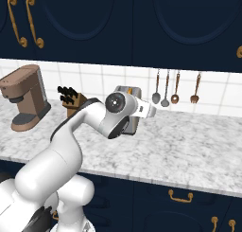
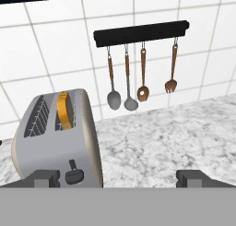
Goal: Start the toaster. Once the lever pops up, take the bread to the plate on the dining counter.
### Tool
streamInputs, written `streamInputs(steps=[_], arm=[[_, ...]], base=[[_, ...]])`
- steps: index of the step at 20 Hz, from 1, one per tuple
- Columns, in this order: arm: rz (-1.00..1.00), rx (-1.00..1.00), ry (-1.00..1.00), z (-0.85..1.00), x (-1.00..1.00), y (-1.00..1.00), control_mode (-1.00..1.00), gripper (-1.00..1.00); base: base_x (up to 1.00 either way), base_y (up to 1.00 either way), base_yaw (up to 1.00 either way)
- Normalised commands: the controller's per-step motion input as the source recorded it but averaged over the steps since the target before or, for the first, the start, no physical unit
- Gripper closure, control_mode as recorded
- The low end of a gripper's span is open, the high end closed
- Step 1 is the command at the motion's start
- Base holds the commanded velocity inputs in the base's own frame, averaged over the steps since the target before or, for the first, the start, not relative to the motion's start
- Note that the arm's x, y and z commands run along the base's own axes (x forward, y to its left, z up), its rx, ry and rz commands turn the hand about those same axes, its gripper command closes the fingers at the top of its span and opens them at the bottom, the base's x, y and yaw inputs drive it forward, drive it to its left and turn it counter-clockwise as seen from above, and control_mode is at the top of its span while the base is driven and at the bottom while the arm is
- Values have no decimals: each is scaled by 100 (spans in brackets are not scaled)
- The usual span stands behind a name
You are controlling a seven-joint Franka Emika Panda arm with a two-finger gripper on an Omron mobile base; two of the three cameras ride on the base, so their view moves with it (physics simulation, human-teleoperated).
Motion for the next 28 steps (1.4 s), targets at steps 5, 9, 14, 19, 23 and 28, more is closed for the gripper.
streamInputs(steps=[5,9,14,19,23,28], arm=[[0,0,0,0,0,0,-100,-100],[0,0,0,0,0,0,-100,-100],[0,0,0,0,0,0,-100,-100],[0,0,0,0,0,0,-100,-100],[0,0,0,0,0,0,-100,-100],[0,0,0,0,0,0,-100,-100]], base=[[0,0,0],[0,0,0],[0,0,0],[0,0,0],[0,0,0],[0,0,0]])
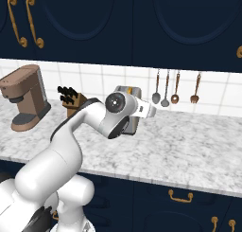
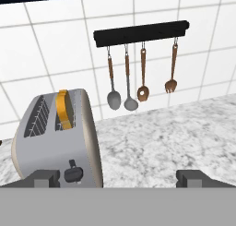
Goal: Start the toaster. Once the lever pops up, take the bread to the plate on the dining counter.
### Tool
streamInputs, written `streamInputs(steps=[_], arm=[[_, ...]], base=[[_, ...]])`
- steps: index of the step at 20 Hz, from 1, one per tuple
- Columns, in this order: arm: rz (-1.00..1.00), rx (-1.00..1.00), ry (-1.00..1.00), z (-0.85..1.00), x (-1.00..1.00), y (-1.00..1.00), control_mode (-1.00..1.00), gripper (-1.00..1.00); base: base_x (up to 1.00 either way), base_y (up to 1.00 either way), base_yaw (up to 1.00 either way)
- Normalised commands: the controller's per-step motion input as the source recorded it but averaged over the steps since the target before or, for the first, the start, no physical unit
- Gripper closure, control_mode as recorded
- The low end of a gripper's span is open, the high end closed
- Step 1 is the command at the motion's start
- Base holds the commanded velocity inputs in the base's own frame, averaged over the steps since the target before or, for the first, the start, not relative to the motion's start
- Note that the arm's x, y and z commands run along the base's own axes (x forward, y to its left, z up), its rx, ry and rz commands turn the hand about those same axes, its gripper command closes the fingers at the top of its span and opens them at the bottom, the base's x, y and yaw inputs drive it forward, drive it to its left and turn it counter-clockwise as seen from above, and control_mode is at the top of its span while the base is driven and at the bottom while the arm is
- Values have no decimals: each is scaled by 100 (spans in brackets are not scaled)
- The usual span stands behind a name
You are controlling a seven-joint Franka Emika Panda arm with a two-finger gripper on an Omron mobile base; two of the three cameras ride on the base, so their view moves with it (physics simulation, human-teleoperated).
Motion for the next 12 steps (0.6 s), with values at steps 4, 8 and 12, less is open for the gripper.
streamInputs(steps=[4,8,12], arm=[[0,0,0,0,0,0,-100,-100],[0,0,0,0,0,0,-100,-100],[0,0,0,0,0,0,-100,-100]], base=[[0,0,0],[0,0,0],[0,0,0]])
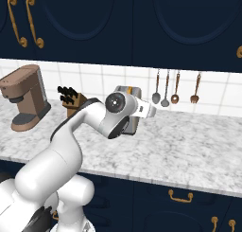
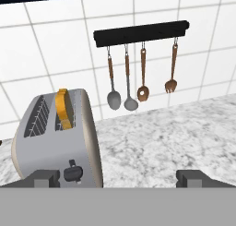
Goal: Start the toaster. Once the lever pops up, take the bread to the plate on the dining counter.
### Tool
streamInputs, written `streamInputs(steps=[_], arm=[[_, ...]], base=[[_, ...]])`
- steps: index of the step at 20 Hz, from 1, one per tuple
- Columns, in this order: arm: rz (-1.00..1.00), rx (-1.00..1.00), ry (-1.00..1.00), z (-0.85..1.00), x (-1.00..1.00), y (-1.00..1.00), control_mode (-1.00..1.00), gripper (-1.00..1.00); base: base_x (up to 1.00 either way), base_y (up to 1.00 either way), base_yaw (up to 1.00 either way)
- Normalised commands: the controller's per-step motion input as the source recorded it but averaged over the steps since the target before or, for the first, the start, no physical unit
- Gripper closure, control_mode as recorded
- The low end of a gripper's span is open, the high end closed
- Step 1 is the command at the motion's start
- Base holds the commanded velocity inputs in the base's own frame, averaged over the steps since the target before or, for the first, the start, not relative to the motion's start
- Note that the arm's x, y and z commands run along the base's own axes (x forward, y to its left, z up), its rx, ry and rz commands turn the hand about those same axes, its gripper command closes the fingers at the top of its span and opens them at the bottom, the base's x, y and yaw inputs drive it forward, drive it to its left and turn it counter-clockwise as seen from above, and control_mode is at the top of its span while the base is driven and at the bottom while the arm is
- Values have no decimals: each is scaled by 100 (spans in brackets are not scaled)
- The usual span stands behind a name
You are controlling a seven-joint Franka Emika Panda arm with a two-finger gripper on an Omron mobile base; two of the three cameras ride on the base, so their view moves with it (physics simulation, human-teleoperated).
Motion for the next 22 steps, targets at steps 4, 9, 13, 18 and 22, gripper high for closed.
streamInputs(steps=[4,9,13,18,22], arm=[[0,0,0,0,0,0,-100,-100],[0,0,0,0,0,0,-100,-100],[0,0,0,0,0,0,-100,-100],[0,0,0,0,0,0,-100,-100],[0,0,0,0,0,0,-100,-100]], base=[[0,0,0],[0,0,0],[0,0,0],[0,0,0],[0,0,0]])
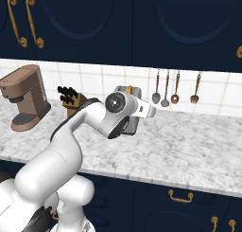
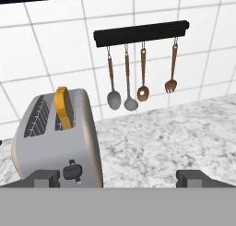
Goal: Start the toaster. Once the lever pops up, take the bread to the plate on the dining counter.
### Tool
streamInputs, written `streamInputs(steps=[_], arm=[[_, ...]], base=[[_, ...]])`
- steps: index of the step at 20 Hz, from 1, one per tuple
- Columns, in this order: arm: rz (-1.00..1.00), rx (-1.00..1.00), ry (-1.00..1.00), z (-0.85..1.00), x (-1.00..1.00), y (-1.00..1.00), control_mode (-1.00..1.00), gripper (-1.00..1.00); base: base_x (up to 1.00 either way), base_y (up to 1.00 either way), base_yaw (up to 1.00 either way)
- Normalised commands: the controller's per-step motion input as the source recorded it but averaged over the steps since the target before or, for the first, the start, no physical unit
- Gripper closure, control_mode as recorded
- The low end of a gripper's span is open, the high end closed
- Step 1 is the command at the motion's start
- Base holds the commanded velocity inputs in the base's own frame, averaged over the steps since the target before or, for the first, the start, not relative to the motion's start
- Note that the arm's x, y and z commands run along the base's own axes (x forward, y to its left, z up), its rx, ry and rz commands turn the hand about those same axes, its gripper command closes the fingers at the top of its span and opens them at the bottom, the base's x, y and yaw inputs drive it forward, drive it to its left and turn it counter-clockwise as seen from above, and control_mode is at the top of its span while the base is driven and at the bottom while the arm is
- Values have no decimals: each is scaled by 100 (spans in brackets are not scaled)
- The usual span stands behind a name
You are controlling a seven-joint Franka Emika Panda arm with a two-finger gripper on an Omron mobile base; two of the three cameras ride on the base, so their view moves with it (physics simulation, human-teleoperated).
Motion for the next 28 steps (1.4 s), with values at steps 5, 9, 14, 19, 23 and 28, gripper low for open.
streamInputs(steps=[5,9,14,19,23,28], arm=[[0,0,0,0,0,0,-100,-100],[0,0,0,0,0,0,-100,-100],[0,0,0,0,0,0,-100,-100],[0,0,0,0,0,0,-100,-100],[0,0,0,0,0,0,-100,-100],[0,0,0,0,0,0,-100,-100]], base=[[0,0,0],[0,0,0],[0,0,0],[0,0,0],[0,0,0],[0,0,0]])
